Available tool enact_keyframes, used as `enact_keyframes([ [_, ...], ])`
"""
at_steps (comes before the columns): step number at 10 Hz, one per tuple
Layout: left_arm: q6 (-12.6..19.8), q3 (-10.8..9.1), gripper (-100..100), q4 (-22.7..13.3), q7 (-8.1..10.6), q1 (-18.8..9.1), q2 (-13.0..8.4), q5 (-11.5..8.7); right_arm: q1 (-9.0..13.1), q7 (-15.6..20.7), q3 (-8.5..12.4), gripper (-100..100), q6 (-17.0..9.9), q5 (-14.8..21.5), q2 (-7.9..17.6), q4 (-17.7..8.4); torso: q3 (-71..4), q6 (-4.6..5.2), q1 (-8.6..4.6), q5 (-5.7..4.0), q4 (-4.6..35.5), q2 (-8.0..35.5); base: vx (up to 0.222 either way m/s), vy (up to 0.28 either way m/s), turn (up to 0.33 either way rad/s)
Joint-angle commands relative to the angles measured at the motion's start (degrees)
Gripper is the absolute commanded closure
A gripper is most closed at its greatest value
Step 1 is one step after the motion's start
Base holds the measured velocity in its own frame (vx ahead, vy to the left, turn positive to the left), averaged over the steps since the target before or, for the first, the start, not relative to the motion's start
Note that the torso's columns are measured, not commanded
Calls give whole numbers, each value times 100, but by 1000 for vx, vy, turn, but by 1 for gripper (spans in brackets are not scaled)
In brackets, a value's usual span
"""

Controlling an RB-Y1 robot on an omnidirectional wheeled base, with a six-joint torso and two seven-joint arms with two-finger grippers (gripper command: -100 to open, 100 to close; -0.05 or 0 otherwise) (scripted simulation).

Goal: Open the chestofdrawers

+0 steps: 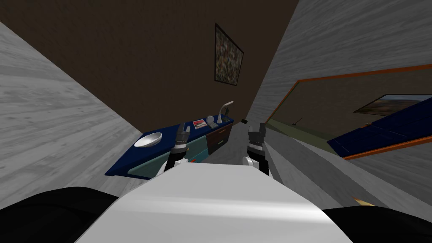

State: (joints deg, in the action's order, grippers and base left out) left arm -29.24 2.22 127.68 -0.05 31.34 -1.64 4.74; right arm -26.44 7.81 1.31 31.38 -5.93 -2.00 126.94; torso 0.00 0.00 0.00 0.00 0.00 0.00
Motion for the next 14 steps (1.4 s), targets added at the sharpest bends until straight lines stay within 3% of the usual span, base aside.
enact_keyframes([
  [1,0,0,0,0,0,0,0,0,0,0,0,0,0,0,0,0,-467,0,0,0,235,232,0,0,0],
  [9,-1,0,0,2,0,0,0,0,0,0,0,0,1,0,0,2,-7073,0,0,0,3537,3539,0,0,0],
  [10,-7,5,-100,-47,-2,-3,-162,3,0,0,0,0,1,0,0,2,-7919,0,0,0,3960,3962,29,-22,49],
  [11,-13,10,-100,-94,-5,-5,-265,7,-1,0,0,0,0,0,0,0,-8317,-1,-5,-1,4147,4148,66,-58,86],
  [14,-54,42,-100,-392,-20,-22,-550,28,-3,0,-1,0,0,0,-1,-1,-8469,-2,-24,-6,4221,4205,123,-128,156],
])
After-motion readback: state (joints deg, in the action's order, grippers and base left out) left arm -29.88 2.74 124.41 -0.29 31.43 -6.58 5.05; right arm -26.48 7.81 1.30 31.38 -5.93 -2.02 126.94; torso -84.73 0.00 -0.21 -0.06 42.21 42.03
